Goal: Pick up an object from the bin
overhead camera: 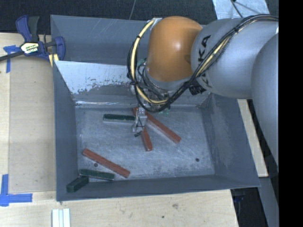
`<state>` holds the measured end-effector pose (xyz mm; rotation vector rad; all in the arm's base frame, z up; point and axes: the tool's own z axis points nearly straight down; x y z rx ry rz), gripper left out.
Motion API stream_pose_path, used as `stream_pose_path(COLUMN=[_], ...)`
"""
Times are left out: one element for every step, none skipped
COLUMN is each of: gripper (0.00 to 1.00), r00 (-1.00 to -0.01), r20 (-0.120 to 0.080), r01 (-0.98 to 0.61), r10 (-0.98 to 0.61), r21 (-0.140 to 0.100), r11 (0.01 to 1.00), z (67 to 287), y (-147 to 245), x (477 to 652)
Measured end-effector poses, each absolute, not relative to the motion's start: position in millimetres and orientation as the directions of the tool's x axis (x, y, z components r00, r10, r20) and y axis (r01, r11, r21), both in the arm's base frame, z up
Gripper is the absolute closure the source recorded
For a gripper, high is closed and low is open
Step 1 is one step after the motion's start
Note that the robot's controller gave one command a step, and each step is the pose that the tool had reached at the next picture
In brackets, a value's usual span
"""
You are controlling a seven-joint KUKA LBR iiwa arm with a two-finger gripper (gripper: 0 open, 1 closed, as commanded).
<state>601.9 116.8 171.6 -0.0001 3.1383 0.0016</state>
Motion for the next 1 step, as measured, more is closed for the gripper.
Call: stream_pose_path(gripper=[0.00], r00=[-1.000], r20=[-0.003], r01=[0.001], r10=[0.001], r21=[0.001], r11=[1.000], z=[171.6], y=[116.6], x=[601.9])
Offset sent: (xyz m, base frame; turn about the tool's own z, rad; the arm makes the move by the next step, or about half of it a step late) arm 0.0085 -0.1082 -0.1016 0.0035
